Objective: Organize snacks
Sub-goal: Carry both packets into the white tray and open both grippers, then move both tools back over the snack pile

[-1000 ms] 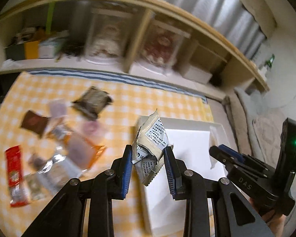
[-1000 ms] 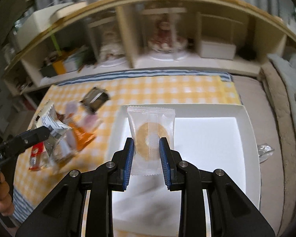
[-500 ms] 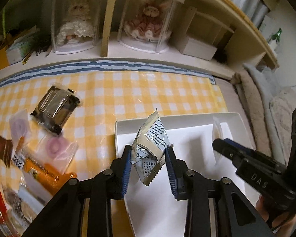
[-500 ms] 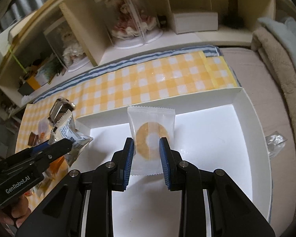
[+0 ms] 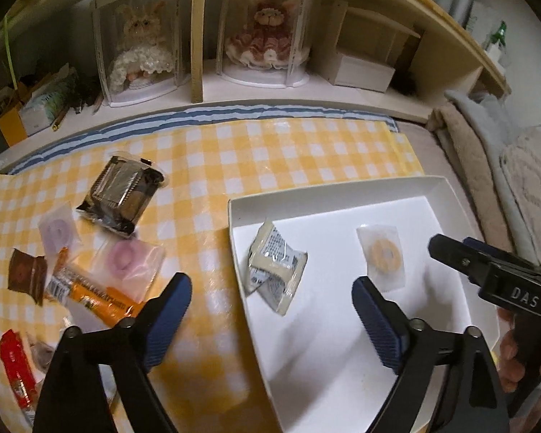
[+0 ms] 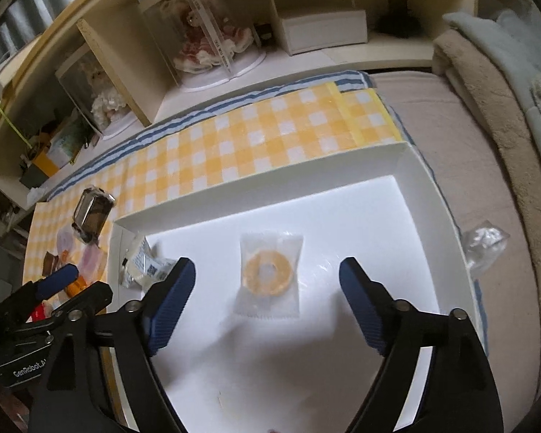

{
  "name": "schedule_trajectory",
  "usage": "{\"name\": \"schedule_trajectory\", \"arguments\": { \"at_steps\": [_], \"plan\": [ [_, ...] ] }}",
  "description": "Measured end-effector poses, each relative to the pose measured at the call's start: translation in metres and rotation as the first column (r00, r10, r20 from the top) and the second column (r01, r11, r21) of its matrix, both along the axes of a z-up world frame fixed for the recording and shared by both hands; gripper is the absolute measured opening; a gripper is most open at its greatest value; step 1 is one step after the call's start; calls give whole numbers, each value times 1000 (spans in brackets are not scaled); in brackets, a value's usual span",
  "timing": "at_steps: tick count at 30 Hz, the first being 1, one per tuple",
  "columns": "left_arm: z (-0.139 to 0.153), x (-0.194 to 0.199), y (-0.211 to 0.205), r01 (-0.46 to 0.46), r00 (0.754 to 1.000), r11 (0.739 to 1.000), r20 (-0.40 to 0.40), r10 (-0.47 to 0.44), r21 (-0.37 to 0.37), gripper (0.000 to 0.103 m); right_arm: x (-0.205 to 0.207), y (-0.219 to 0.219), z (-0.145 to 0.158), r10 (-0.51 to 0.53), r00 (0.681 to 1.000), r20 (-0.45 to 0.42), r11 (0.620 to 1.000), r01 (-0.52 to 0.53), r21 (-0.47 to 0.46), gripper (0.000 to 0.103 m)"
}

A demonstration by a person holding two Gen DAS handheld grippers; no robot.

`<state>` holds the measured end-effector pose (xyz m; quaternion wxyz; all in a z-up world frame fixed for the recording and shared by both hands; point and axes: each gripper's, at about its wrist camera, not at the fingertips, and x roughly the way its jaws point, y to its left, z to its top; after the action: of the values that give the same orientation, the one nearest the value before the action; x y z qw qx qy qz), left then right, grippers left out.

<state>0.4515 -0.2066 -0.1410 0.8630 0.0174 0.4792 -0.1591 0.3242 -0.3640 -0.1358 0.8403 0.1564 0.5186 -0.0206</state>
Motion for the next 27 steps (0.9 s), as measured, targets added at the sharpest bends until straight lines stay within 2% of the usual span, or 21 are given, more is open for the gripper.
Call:
{"name": "schedule_trajectory", "arguments": {
  "at_steps": [4, 9, 17, 27],
  "plan": [
    [8, -21, 2, 13, 1000, 999, 21, -14, 32, 102, -15, -4, 2, 7, 1000, -19, 1000, -7, -16, 92],
    [17, -43, 11, 7, 999, 999, 35, -9, 50, 103, -33, -7, 9, -13, 1000, -23, 999, 12, -48, 103],
    [46, -81, 38, -19, 997, 999, 74, 16, 51, 103, -62, 5, 29, 3, 1000, 2, 991, -3, -132, 103],
    [90, -137, 71, -14, 990, 998, 140, 5, 60, 103, -96, 26, 67, 21, 996, 82, 990, -9, -141, 103]
  ]
}}
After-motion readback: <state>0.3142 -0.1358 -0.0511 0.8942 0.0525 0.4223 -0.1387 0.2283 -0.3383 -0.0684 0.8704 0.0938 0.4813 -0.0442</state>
